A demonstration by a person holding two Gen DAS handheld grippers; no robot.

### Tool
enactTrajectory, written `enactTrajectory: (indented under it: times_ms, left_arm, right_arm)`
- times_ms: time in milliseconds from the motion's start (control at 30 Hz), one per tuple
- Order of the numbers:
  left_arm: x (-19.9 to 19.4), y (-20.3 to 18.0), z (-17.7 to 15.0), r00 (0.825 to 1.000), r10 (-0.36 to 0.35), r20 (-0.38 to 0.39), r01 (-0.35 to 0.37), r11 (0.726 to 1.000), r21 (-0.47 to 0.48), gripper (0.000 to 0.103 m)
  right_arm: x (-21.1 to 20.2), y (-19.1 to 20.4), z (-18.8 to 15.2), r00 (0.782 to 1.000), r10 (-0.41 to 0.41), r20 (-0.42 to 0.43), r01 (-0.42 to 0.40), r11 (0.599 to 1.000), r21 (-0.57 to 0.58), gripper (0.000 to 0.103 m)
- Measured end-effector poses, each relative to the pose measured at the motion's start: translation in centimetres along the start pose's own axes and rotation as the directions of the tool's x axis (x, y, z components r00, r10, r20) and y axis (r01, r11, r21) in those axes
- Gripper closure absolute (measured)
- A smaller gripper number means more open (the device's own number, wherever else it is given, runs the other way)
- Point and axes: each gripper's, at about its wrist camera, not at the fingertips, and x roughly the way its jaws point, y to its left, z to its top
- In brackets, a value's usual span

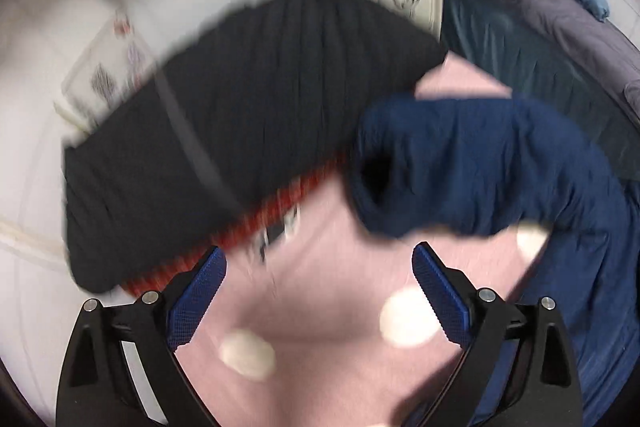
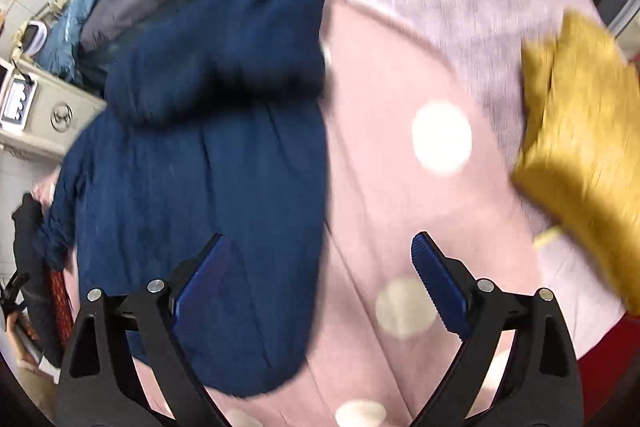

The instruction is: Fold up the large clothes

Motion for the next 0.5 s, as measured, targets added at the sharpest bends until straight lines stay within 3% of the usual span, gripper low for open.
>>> enactTrajectory:
  times_ms: [133, 233, 267, 333, 367, 433, 500]
  left_arm:
    - [2.0, 2.3, -3.7, 0.998, 0.031, -0.059, -0.033, 0.999, -0.036, 0.006]
    - [2.2, 4.1, -5.6, 0.997, 0.034, -0.076, -0.039, 0.997, -0.071, 0.006]
    - [1.8, 4.4, -5.7, 0.997, 0.007, -0.073, -0.014, 0.996, -0.09, 0.006]
    - [0.9, 4.4, -6.8, 0.991, -0.125, -0.054, 0.118, 0.986, -0.115, 0.007]
    - [0.7, 4.0, -7.0, 0.981, -0.185, -0.055, 0.178, 0.978, -0.106, 0.007]
    - [0.3, 2.5, -8.1, 0.944, -0.32, -0.079, 0.316, 0.947, -0.06, 0.007]
    - [0.2, 0.4, -9.9, 0.87, -0.476, -0.131, 0.479, 0.878, -0.005, 0.007]
  right_arm:
    - [1.4, 0.4, -2.4, 0.996, -0.089, -0.004, 0.088, 0.991, -0.101, 0.012]
    - [2.6, 2.1, -2.8, 0.996, -0.079, -0.026, 0.074, 0.984, -0.16, 0.012]
    - [2.8, 3.1, -2.8, 0.997, -0.077, -0.022, 0.072, 0.979, -0.191, 0.012]
    - [3.6, 5.3, -2.7, 0.996, -0.084, -0.023, 0.076, 0.962, -0.261, 0.012]
    - [4.3, 6.6, -2.8, 0.994, -0.095, -0.044, 0.078, 0.952, -0.295, 0.012]
    - [5.6, 7.7, -3.2, 0.993, -0.083, -0.082, 0.054, 0.95, -0.308, 0.012]
    - [6.8, 8.7, -4.1, 0.992, -0.054, -0.111, 0.017, 0.949, -0.314, 0.012]
